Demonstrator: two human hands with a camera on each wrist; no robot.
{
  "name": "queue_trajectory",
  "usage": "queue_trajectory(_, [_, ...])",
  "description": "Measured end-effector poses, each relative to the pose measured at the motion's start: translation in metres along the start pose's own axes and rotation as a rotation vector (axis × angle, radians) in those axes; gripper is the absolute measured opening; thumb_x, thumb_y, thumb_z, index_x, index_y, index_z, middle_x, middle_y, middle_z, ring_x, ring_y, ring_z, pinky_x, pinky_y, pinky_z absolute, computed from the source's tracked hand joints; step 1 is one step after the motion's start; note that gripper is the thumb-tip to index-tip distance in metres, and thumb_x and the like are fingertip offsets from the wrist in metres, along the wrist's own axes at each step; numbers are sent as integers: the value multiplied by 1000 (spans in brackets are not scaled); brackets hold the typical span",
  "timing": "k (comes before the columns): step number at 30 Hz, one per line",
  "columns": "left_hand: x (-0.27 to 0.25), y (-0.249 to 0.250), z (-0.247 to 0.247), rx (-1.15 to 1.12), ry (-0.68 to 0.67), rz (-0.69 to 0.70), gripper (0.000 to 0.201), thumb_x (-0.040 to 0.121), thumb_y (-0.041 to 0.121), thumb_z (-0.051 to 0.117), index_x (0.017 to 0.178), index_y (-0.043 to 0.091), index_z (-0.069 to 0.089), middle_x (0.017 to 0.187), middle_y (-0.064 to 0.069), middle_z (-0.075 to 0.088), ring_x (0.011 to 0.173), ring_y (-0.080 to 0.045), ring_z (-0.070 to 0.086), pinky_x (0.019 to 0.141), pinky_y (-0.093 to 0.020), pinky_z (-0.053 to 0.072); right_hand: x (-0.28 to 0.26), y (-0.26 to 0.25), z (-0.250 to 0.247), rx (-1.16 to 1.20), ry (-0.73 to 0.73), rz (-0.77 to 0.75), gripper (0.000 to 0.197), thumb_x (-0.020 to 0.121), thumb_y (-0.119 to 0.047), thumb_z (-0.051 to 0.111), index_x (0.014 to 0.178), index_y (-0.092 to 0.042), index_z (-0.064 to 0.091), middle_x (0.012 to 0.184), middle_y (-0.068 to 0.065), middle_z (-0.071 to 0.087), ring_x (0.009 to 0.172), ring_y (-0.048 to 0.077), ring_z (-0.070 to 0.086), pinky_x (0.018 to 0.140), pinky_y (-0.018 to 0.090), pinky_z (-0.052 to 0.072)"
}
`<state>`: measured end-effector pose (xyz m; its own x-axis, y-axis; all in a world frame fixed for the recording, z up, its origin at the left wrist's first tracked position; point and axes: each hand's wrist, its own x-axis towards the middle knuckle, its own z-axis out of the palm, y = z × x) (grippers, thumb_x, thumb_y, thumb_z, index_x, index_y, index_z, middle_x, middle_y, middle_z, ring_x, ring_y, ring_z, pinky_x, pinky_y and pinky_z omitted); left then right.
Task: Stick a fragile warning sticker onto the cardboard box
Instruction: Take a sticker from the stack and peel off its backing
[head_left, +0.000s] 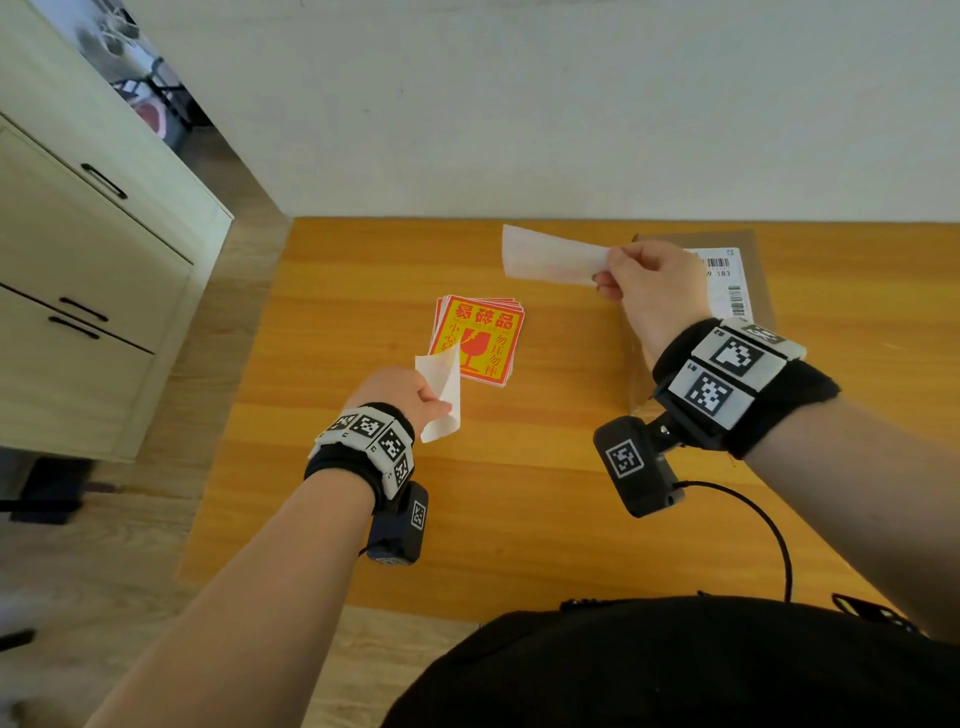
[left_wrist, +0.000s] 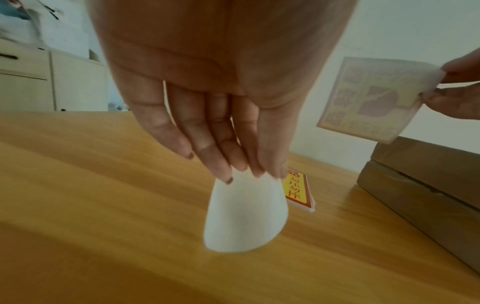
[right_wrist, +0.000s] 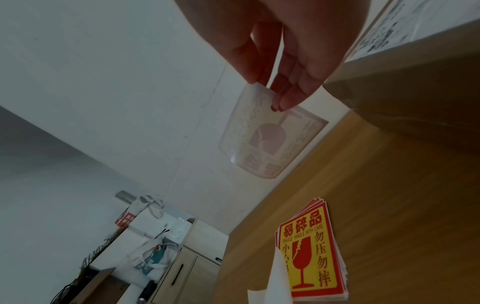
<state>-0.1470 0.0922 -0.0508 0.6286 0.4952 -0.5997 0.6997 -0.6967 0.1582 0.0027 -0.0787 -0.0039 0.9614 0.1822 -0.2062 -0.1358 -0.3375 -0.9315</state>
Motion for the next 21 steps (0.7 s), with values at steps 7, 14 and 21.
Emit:
queue_trajectory(7, [-4, 31, -15, -244, 153, 121, 46, 87, 53, 49, 84, 11, 68, 81, -4, 66, 75, -21, 59, 69, -31, 46, -5, -4, -11, -60, -72, -89, 21, 93, -16, 52, 100, -4, 68, 94, 13, 72, 84, 22, 66, 91, 38, 54])
queue_trajectory(14, [-10, 102, -41, -911, 216, 302, 33, 93, 38, 49, 78, 16, 68, 69, 8, 63, 58, 4, 59, 49, -2, 43, -6, -5, -32, -146, -158, -253, 23, 85, -13, 65, 105, -6, 72, 109, 6, 69, 95, 6, 57, 84, 9, 45])
queue_trajectory(21, [-8, 144, -41, -708, 389, 397, 29, 89, 28, 58, 71, 10, 71, 66, 2, 63, 74, -15, 58, 67, -20, 42, 1, 0, -73, -91, -162, -241, 27, 79, -9, 71, 106, -7, 71, 105, 5, 68, 93, 14, 65, 86, 16, 54])
